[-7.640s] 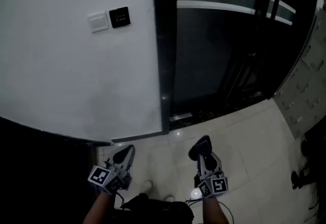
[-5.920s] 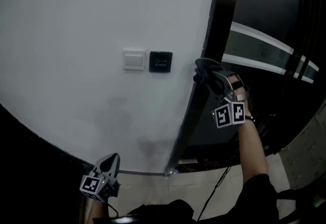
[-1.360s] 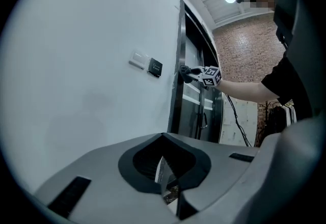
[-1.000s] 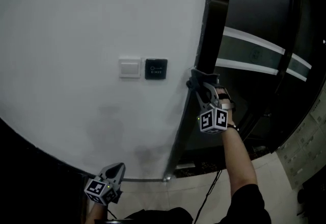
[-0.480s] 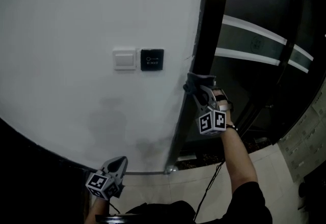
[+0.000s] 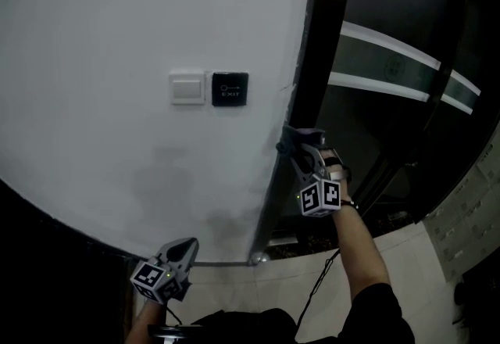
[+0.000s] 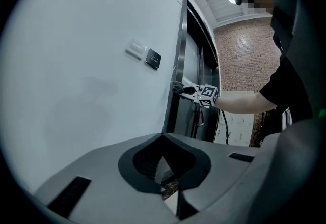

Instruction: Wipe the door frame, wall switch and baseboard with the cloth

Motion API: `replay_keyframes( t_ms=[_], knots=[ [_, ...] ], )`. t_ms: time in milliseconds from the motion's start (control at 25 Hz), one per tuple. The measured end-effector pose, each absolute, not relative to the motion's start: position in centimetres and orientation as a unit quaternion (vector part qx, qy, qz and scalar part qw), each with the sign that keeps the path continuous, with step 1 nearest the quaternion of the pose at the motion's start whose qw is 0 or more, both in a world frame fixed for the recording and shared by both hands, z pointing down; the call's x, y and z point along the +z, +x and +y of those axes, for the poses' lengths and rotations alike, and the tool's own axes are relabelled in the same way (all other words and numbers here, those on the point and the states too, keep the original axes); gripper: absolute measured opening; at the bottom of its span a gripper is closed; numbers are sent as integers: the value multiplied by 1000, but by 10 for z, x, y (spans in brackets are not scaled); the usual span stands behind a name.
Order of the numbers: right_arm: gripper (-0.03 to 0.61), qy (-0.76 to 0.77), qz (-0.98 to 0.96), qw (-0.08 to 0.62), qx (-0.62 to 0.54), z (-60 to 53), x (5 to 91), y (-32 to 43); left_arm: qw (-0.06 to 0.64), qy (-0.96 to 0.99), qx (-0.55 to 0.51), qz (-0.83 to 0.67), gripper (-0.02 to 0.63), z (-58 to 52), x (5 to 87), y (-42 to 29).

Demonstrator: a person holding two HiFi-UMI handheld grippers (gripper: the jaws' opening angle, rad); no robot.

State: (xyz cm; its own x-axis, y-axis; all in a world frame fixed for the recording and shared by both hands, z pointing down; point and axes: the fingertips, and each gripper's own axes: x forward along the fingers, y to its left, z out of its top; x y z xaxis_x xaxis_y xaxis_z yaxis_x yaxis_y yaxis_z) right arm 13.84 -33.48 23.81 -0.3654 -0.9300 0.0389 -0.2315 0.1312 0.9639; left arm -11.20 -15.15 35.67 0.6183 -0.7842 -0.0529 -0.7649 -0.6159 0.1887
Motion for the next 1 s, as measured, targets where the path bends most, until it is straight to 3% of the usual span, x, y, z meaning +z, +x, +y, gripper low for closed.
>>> replay_keyframes(
  t_ms=[1000],
  knots=[
    [83,416,-708,362,-441,-334,328,142,82,892,-53,-442,2,-167,365,-107]
  ],
)
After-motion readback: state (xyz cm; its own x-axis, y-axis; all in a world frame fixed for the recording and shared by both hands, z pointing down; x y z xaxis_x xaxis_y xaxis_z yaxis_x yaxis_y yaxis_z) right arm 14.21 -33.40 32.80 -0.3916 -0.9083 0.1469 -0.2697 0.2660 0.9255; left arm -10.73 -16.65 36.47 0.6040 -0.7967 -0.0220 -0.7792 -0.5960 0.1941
